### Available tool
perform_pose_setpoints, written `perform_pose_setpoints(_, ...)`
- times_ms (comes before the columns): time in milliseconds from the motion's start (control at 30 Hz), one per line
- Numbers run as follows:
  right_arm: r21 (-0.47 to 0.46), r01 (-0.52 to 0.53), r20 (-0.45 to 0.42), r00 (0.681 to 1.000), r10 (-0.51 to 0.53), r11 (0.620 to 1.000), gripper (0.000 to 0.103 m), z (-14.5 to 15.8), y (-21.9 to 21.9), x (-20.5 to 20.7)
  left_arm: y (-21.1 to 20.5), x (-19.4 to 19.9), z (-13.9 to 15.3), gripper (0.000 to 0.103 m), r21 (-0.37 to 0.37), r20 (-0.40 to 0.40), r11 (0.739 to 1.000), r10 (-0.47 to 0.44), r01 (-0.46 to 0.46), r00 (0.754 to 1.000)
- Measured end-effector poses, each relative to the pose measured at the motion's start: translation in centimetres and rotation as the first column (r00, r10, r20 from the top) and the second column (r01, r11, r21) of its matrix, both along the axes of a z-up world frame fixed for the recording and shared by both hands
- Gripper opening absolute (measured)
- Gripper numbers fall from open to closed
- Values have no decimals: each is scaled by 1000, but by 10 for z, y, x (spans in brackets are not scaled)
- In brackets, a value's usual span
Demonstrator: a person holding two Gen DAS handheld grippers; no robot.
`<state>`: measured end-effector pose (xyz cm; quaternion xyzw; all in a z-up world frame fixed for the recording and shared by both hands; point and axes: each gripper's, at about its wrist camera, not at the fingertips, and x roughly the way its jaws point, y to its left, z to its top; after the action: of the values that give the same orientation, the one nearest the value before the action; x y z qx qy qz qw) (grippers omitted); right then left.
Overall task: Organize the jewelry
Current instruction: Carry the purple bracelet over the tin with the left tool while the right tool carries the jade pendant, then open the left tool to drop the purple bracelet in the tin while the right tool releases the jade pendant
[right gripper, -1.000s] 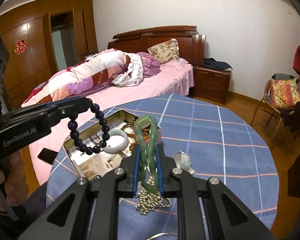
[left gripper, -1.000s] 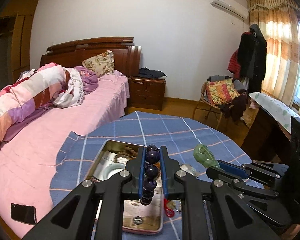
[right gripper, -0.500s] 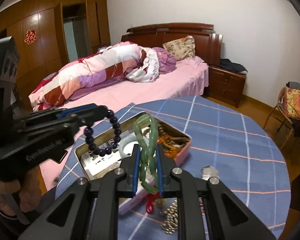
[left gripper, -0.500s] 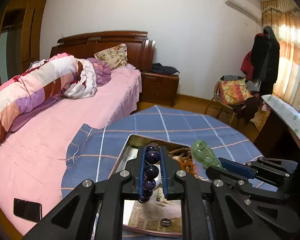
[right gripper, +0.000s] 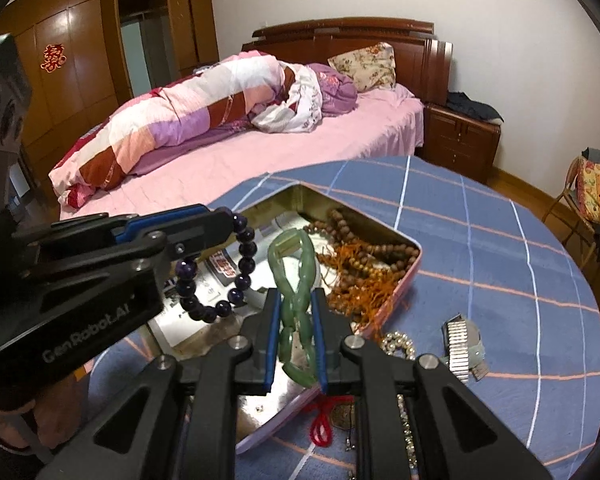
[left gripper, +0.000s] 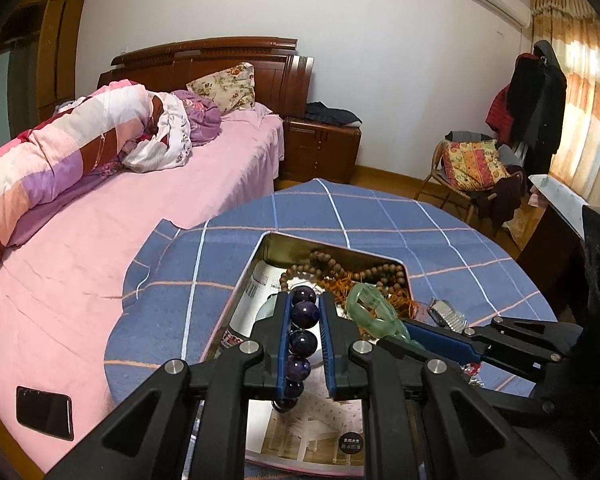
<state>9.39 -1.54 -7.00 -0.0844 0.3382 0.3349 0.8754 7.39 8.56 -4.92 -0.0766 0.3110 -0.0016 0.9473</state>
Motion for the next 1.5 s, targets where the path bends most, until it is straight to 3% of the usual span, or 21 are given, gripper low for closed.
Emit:
perform_pose_setpoints(400,-28,-14,-17,1000,14,1000,19,-7,4,1,6,13,-25,14,-21,-84,1000,-14,12,996)
perform_pose_setpoints(667,-44,-14,-52,999,12,999,23,-22,10,7,10,12,-25,17,-24,-94,1000,8,-10,996)
perform_pose_setpoints(767,-32,-19,-48,999,18,999,35,-19,9,5,9,13,-27,41,-17,-110,1000,21,-23,994)
perform_pose_setpoints(833,-35,-15,-29,999,14,999,43,-17,8,3,10,12,-27,66,-5,-100,999,40,-41,994)
perform_pose_setpoints(933,-21,-8,-17,1000,8,1000,54,-13,4,0,10,8,-22,67,-14,-76,999,28,-29,997)
perform_pose_setpoints(1067,-16,3,-4,1000,-3,1000,58,-9,-2,-2,11,9,-22,67,-8,-79,999,36,-37,996)
perform_pose_setpoints(1167,-23,33,0,999,-33,999,69,-9,-7,-1,12,9,-23,67,-12,-86,999,43,-45,995)
perform_pose_setpoints(1500,-16,58,-15,998,-59,998,69,-9,-17,4,13,7,-24,67,-15,-98,999,48,-50,994)
